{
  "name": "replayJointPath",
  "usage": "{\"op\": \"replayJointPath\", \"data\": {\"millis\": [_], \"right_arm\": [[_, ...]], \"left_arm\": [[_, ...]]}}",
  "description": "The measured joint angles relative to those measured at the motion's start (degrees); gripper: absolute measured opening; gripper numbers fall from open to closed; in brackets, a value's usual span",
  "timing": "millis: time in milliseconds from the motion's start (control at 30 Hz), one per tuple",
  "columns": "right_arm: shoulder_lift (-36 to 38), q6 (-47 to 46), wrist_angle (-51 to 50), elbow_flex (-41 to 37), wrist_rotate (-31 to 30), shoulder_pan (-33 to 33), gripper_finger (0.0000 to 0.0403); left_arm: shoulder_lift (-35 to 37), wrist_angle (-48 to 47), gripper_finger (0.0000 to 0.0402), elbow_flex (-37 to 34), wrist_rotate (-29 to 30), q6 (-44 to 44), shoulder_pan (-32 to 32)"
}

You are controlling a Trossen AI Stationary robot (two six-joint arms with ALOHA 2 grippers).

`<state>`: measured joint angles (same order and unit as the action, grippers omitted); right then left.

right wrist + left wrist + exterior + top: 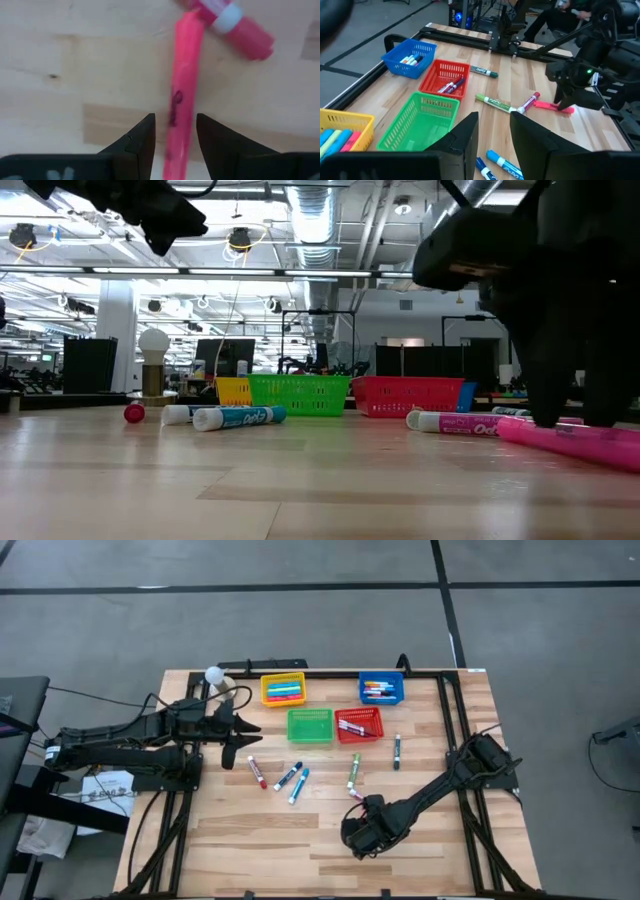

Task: Pick & Place Markers
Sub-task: Put the pink sharpie into the yellow bin

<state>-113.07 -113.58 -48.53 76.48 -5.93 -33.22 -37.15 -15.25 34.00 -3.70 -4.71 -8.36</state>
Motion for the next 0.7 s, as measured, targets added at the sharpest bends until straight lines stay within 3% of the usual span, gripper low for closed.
{"op": "replayJointPath", "data": {"millis": [700], "right_arm": [[-3.83, 1.12, 1.74, -0.26, -0.27, -0.01, 0.0137]], "left_arm": [[0.02, 0.73, 0.0112, 0.00, -0.02, 0.00, 0.00]]}}
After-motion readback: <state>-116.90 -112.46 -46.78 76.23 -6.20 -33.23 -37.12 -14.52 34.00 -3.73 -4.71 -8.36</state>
